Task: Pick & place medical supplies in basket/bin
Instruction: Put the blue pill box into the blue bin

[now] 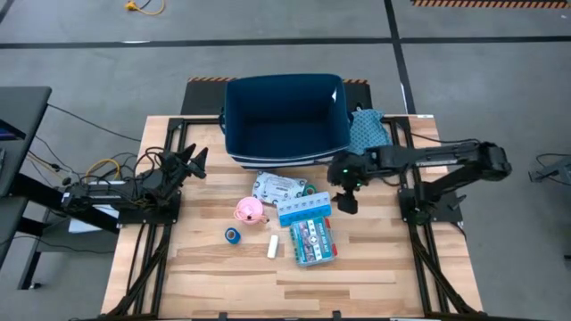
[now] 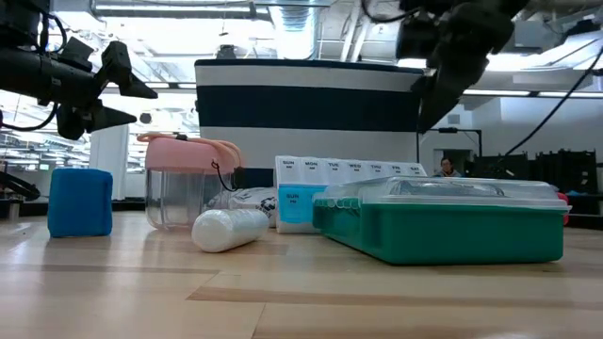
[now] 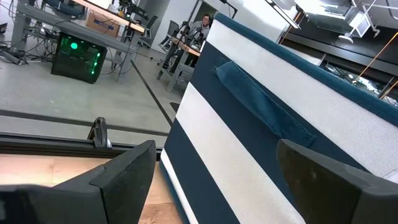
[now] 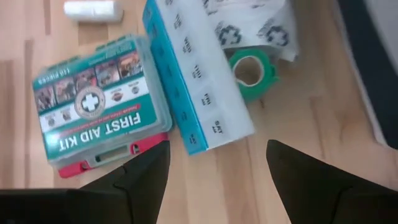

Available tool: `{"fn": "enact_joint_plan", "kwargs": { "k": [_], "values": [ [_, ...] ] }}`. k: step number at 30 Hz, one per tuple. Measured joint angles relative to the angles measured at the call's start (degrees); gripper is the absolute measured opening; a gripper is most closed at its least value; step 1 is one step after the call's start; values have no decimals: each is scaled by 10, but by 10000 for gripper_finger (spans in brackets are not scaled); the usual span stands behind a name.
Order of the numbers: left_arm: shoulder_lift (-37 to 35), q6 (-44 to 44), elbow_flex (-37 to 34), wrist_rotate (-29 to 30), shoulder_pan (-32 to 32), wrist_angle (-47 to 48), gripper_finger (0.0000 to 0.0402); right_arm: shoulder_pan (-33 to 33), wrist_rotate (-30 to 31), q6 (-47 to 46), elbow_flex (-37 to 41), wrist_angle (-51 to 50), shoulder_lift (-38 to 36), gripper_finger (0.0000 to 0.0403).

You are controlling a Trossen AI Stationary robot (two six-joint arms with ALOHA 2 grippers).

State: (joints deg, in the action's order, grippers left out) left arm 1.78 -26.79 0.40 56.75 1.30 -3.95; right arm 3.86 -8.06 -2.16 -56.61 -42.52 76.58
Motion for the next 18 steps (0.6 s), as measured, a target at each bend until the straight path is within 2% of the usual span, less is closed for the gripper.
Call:
{"fn": "enact_joint_plan", "kwargs": {
  "k": [7, 13, 16, 18],
  "values": [
    [0, 0, 0, 0, 0, 0, 323, -1, -11, 40, -38, -10, 78, 260],
    [0, 0, 0, -4, 0, 0, 323, -1, -11, 53, -73, -31, 116, 260],
    [0, 0, 0, -39, 0, -5, 323, -1, -11, 53, -83, -41, 129, 260],
    [0, 11, 4, -89, 0, -2, 323, -2, -11, 52, -88, -50, 135, 260]
  ]
}}
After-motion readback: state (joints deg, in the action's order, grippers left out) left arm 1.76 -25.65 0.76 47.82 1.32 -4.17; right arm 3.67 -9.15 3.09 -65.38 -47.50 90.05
